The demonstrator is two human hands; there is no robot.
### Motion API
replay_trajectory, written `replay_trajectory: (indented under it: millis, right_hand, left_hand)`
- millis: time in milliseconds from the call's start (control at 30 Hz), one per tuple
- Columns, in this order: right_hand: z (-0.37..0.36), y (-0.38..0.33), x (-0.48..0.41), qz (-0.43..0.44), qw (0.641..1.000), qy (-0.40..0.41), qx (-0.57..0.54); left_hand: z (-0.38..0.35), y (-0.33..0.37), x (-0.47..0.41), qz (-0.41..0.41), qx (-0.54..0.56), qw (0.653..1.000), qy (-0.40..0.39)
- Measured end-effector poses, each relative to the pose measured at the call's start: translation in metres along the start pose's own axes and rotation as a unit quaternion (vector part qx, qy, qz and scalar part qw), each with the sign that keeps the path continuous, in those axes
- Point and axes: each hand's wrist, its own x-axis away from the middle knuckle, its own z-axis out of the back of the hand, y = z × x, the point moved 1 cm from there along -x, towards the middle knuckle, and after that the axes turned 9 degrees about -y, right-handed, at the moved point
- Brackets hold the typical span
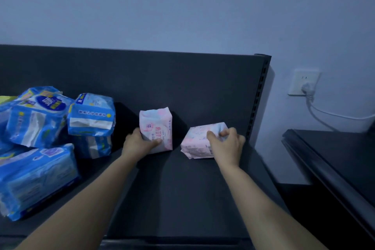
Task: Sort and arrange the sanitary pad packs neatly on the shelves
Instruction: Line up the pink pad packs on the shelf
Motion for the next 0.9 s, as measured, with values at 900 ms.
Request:
replay_trajectory:
  millis: [900]
  right_hand:
    - [0.067,-0.009,0.134,0.097,0.972,0.164,-0.134]
  left_hand:
    - [-0.008,0.026,0.096,-0.087,0.418,0.890,-0.157]
